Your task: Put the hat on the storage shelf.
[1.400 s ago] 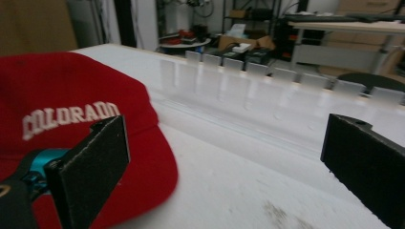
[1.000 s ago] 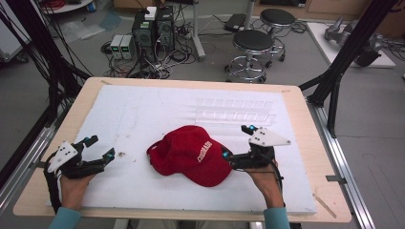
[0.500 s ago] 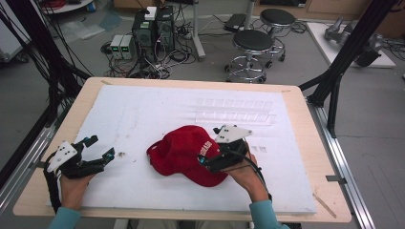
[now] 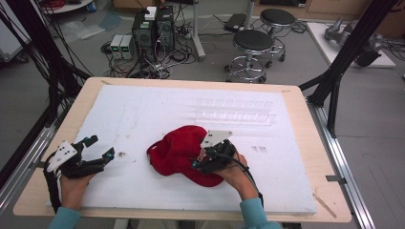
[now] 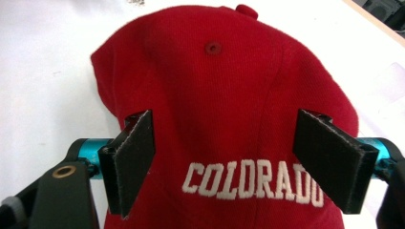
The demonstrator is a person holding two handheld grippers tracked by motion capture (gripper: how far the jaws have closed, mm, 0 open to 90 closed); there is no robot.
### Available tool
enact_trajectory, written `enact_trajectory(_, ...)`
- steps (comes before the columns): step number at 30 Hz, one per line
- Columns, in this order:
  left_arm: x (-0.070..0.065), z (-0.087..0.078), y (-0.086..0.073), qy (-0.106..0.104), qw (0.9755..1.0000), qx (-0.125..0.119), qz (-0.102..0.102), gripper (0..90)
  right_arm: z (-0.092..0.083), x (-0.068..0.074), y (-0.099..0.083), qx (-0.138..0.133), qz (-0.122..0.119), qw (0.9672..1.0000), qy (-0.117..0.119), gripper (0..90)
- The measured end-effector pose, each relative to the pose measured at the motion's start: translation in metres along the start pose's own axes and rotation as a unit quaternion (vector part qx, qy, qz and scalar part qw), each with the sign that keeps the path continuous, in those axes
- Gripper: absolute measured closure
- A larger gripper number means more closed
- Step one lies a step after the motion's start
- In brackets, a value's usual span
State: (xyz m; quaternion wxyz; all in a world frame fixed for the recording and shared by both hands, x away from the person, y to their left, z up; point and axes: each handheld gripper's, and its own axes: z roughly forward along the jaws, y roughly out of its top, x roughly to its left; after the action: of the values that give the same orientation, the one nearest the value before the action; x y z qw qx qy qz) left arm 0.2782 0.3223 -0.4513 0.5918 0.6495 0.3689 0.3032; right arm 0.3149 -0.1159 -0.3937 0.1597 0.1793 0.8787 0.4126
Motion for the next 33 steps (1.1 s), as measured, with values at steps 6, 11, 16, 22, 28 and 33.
enact_trajectory(6, 0.0002, 0.0001, 0.0, 0.001, 1.0, 0.0, -0.001, 14.9, 0.0053, -0.0029, 0.0001, 0.014, 0.011, 0.9998, 0.0, 39.3)
enact_trajectory(11, 0.0002, 0.0001, 0.0, 0.0, 1.0, 0.0, -0.002, 15.0, 0.0058, -0.0034, 0.0015, 0.025, 0.02, 0.9995, -0.002, 58.8)
enact_trajectory(16, 0.0003, 0.0002, 0.0, 0.0, 1.0, 0.0, -0.001, 15.0, 0.0064, -0.0028, 0.0022, 0.036, 0.026, 0.999, -0.003, 75.3)
enact_trajectory(22, 0.0002, 0.0001, 0.0, 0.0, 1.0, 0.0, 0.0, 15.0, 0.009, -0.0016, 0.0036, 0.049, 0.044, 0.9978, -0.003, 84.4)
enact_trajectory(28, 0.0004, 0.0002, 0.0001, 0.001, 1.0, 0.0, -0.001, 15.0, 0.0067, -0.0033, 0.0043, 0.045, 0.067, 0.9968, -0.002, 87.4)
enact_trajectory(33, 0.0002, -0.0001, 0.0001, 0.0, 1.0, 0.0, 0.0, 15.0, 0.0031, -0.0037, 0.0078, 0.022, 0.08, 0.9965, -0.009, 87.7)
